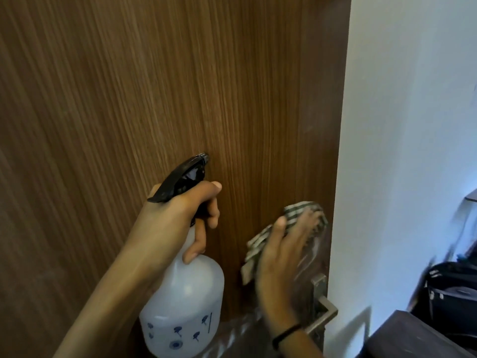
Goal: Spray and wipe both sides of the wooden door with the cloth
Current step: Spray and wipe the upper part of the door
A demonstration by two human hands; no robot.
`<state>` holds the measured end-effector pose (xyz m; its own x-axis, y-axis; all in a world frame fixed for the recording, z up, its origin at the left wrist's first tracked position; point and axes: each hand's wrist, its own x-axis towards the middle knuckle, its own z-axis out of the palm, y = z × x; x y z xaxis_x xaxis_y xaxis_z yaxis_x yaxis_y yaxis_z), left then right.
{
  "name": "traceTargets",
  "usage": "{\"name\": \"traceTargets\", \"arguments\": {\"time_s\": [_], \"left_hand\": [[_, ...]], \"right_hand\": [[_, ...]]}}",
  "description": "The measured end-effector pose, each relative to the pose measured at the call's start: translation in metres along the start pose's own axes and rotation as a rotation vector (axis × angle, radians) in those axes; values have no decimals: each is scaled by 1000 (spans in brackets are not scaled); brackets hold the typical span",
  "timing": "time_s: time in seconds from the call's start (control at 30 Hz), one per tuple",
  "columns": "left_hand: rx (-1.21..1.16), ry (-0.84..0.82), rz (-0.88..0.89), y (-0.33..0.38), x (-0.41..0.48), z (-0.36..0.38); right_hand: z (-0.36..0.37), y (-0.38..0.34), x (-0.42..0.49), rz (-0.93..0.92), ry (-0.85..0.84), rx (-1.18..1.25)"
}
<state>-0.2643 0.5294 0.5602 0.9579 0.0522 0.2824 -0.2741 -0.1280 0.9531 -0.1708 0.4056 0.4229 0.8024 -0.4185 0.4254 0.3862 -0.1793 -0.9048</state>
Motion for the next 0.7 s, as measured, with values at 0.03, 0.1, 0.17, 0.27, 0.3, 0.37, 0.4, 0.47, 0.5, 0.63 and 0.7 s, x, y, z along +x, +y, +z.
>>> {"name": "traceTargets", "arguments": {"time_s": [0.03, 0.1, 0.17, 0.27, 0.3, 0.37, 0.4, 0.47, 0.5, 0.63, 0.7], "left_hand": [[2, 7, 2, 0, -1, 0], [17, 33, 5, -1, -1, 0], [30, 27, 2, -2, 0, -2], [62, 7, 11, -1, 1, -3], [62, 11, 17, -2, 1, -2], [53, 21, 40, -2, -1, 0], [51, 23, 51, -3, -2, 1], [51, 18, 57, -3, -1, 1], [52, 11, 47, -2, 0, 0], [73, 4, 22, -3, 5, -4], [75, 1, 15, -4, 7, -6]], "right_hand": [[3, 1, -20, -70, -25, -6], [6, 10, -40, -158, -96, 24], [3, 9, -32, -69, -160, 134], [-7, 8, 13, 6, -45, 143], [-10, 12, 32, 61, -11, 133], [-17, 26, 67, 152, 17, 134], [-20, 34, 77, 183, 18, 131], [-25, 44, 81, 230, 20, 128], [-26, 45, 74, 258, 18, 133], [-26, 44, 21, 365, -60, 114], [-27, 47, -1, 318, -125, 138]]}}
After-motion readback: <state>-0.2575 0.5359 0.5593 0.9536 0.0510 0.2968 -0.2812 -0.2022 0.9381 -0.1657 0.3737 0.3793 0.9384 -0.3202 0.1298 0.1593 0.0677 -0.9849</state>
